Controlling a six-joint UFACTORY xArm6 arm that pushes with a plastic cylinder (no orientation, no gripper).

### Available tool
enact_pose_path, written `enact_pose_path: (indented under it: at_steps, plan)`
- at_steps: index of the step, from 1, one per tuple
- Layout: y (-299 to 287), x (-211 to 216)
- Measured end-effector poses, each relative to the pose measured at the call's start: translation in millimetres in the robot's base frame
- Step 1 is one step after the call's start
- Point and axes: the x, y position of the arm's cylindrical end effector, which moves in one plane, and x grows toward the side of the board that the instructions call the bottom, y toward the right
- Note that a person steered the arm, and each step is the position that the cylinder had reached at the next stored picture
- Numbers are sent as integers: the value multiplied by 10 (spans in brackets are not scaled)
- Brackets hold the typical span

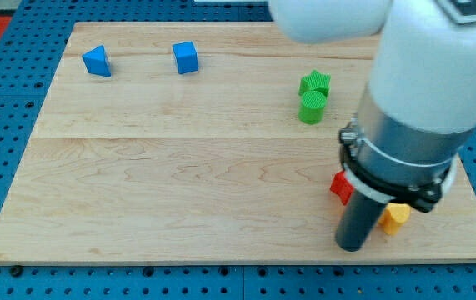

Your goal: Push the green circle into the green star

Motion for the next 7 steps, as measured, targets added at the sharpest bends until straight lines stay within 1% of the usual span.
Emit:
enact_pose_path:
  at_steps: [1, 2, 3, 4, 5, 6, 7]
  plan:
    - [128, -11]
    - [31, 67]
    - [-275, 96]
    - [-312, 96]
    - [-539, 22]
    - [-1268, -398]
    - [-1525, -1035]
